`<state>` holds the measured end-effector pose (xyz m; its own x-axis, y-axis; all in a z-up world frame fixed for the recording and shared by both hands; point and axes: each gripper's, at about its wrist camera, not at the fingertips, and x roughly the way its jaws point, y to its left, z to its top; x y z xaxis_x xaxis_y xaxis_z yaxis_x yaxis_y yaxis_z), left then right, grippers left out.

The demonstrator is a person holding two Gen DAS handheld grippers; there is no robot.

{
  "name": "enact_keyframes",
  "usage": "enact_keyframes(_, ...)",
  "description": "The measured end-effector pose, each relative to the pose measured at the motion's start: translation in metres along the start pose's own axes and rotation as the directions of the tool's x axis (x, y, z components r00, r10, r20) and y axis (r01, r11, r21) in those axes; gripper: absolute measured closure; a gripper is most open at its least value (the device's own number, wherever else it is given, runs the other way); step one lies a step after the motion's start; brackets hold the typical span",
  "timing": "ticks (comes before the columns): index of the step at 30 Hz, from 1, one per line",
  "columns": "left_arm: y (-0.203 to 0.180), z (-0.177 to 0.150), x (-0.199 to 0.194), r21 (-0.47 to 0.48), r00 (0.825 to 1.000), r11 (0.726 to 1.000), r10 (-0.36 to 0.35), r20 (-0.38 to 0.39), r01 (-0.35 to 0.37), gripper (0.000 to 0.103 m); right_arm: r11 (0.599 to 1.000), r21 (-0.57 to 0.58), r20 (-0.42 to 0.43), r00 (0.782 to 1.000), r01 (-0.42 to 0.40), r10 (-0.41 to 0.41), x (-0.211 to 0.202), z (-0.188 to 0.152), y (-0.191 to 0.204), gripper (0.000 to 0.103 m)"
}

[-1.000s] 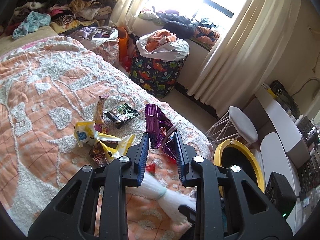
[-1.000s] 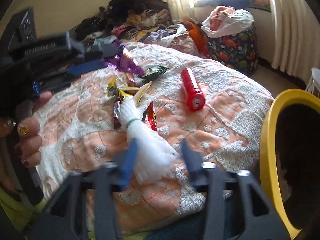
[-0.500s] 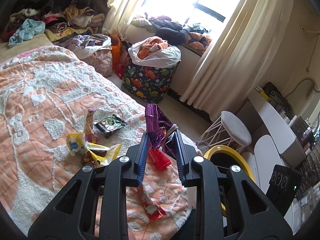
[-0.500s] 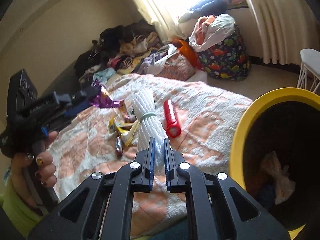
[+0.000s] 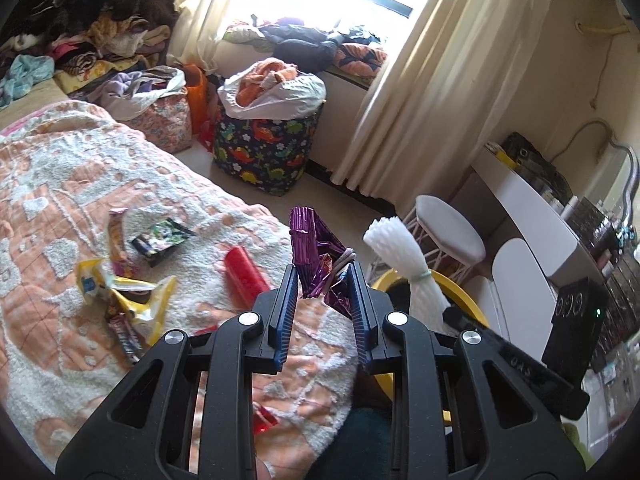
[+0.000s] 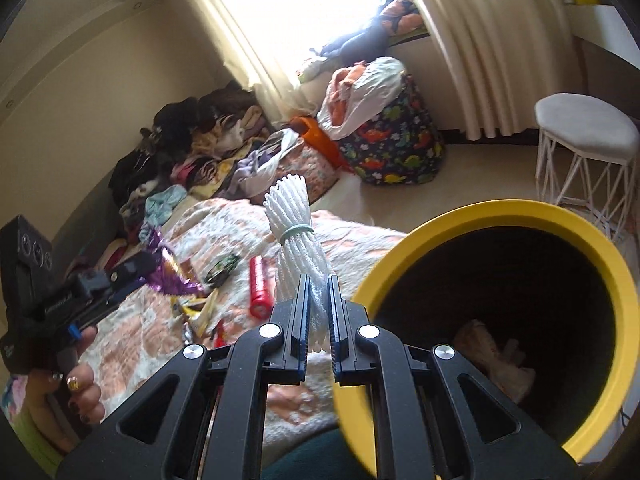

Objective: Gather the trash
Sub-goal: 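Lift and carry the white bundle and purple wrapper over the yellow bin, then open both tools to drop the white bundle and purple wrapper into the bin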

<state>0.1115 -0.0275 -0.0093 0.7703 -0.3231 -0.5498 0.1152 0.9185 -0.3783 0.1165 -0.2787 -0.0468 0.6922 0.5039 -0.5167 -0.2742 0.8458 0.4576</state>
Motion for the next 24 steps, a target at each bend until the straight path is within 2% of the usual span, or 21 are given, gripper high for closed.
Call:
enact_keyframes(14,-0.059,-0.028,0.034,0.126,0.993,0.989,-0.067,-0.096,0.078,0.084,0.98,0.119,0.067,0.984,0.159,-0.168,-0.027,0.007,-0.074,0.094)
enact_keyframes(24,-0.096,-0.046,0.061,0.209,0.983,0.97,-0.089,-0.158,0.121,0.084,0.96,0.182,0.055,0.973,0.212,-0.225,-0.034,0.006,-0.111,0.094)
